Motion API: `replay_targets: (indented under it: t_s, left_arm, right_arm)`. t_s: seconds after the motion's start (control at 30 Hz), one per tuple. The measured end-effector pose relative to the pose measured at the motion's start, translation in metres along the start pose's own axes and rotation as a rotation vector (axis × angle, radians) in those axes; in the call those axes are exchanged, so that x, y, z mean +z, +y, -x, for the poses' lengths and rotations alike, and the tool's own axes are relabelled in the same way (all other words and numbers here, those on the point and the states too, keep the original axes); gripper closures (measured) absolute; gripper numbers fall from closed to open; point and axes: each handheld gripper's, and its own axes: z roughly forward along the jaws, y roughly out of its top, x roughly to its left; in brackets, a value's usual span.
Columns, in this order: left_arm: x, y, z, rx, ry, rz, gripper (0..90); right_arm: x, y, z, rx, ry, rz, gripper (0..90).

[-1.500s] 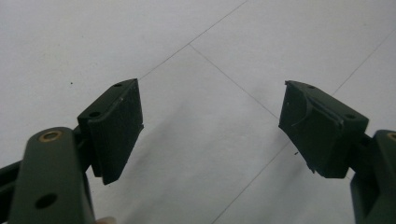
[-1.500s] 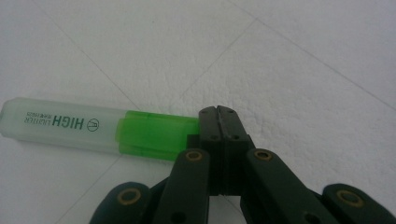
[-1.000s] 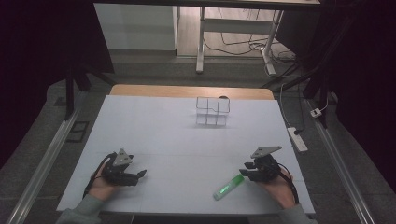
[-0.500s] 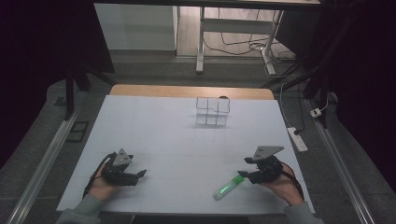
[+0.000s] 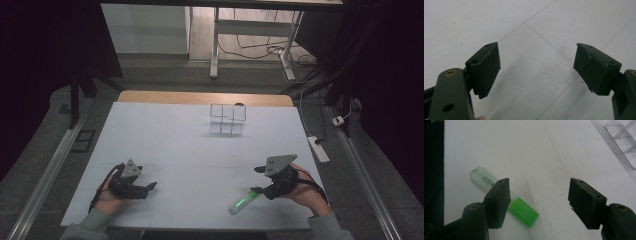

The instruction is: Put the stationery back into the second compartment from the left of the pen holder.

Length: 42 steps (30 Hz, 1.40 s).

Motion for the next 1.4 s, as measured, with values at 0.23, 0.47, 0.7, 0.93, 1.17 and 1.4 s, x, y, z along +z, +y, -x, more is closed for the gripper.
replay_targets:
  t_s: [0.23,0.47,0.7,0.93,1.17,1.4]
  left_arm:
    - [0.0,0.0,0.0,-0.005,0.004,-0.003,21.2]
    - [0.001,0.0,0.0,-0.004,0.004,-0.004,21.2]
    - [0.0,-0.001,0.0,-0.003,0.003,-0.004,21.2]
    - [0.0,-0.001,0.0,-0.002,0.004,-0.003,21.3]
    - [0.0,-0.001,0.0,0.001,0.004,-0.004,21.3]
    - [0.001,0.0,0.0,0.004,0.005,-0.007,21.3]
  right_arm:
    - [0.013,0.014,0.002,-0.111,0.106,-0.082,33.4]
    - [0.028,0.016,0.002,-0.165,0.218,-0.18,34.4]
    - [0.039,0.015,-0.002,-0.194,0.276,-0.253,38.3]
    - [0.049,0.009,0.001,-0.206,0.279,-0.326,41.6]
    - [0.057,0.002,0.005,-0.208,0.292,-0.35,48.7]
    - [0.055,-0.001,0.007,-0.268,0.31,-0.297,66.5]
